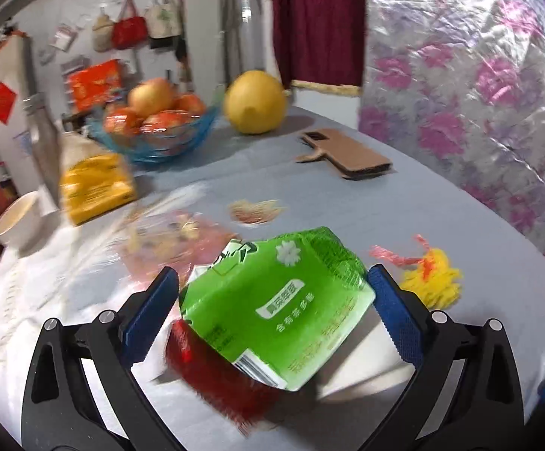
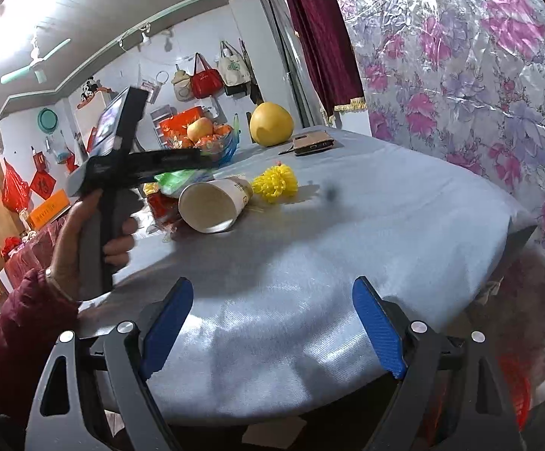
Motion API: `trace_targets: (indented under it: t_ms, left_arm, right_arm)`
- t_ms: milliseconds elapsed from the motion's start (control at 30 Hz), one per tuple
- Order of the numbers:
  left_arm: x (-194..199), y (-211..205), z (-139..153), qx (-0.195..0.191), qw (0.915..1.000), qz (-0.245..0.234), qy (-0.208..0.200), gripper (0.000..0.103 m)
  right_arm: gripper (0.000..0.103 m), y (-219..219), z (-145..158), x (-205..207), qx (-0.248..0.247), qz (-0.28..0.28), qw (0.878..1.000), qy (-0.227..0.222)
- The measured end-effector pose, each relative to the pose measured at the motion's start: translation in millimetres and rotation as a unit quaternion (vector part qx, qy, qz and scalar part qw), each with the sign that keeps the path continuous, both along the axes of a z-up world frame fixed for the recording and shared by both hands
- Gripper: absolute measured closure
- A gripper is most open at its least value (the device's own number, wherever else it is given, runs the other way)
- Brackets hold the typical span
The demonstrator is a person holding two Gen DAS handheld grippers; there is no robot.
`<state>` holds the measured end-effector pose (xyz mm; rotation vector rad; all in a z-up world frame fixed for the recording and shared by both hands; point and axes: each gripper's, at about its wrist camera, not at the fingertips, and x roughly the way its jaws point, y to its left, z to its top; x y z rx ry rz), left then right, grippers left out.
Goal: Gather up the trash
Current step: 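Grasp the green packet with the left tool and lift it off the table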
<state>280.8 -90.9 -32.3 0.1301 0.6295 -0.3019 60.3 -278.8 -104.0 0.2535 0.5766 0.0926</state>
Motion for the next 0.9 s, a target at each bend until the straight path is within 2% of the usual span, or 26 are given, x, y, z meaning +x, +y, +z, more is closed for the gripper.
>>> trace_targets:
  t_ms: [67, 133, 267, 400, 467, 533, 600, 733, 833, 900]
  left_arm:
    - [-11, 25, 6, -0.014, 0.9993, 0.028, -0.023, 0.006]
    - [-19, 50, 3, -0.023, 0.9970, 0.069, -0.025, 0.007]
    - [-27, 93, -2, -0.093, 0.9915, 0.091, 0.004, 0.007]
    - [-38, 126, 4, -0.147, 0.9822, 0.117, -0.005, 0.007]
    - [-42, 137, -1, -0.166, 0.9788, 0.119, 0.005, 0.007]
    - [-43, 142, -12, -0.169, 0.9785, 0.112, 0.038, 0.007]
    - [-46, 146, -12, -0.182, 0.9772, 0.099, 0.045, 0.007]
    - [-59, 140, -14, -0.169, 0.9806, 0.094, 0.031, 0.007]
    - [-70, 132, -8, -0.150, 0.9865, 0.067, -0.002, 0.007]
    - [-72, 134, -7, -0.144, 0.9863, 0.079, -0.013, 0.007]
  right_arm:
    - [0.018, 0, 1, -1, 0.006, 0.004, 1.000, -0.002]
    - [0.018, -1, 2, -3, 0.008, 0.006, 1.000, -0.007]
    - [0.018, -2, 4, -6, 0.017, 0.008, 1.000, -0.009]
    - [0.018, 1, 7, -9, 0.018, 0.012, 1.000, -0.015]
    - [0.018, 4, 8, -10, 0.015, 0.013, 1.000, -0.018]
    - [0.018, 4, 8, -11, 0.016, 0.015, 1.000, -0.019]
    - [0.018, 6, 8, -12, 0.017, 0.016, 1.000, -0.018]
    - [0.017, 6, 7, -10, 0.018, 0.019, 1.000, -0.015]
    - [0.017, 6, 5, -9, 0.021, 0.020, 1.000, -0.011]
    - [0.017, 6, 4, -8, 0.023, 0.021, 0.999, -0.009]
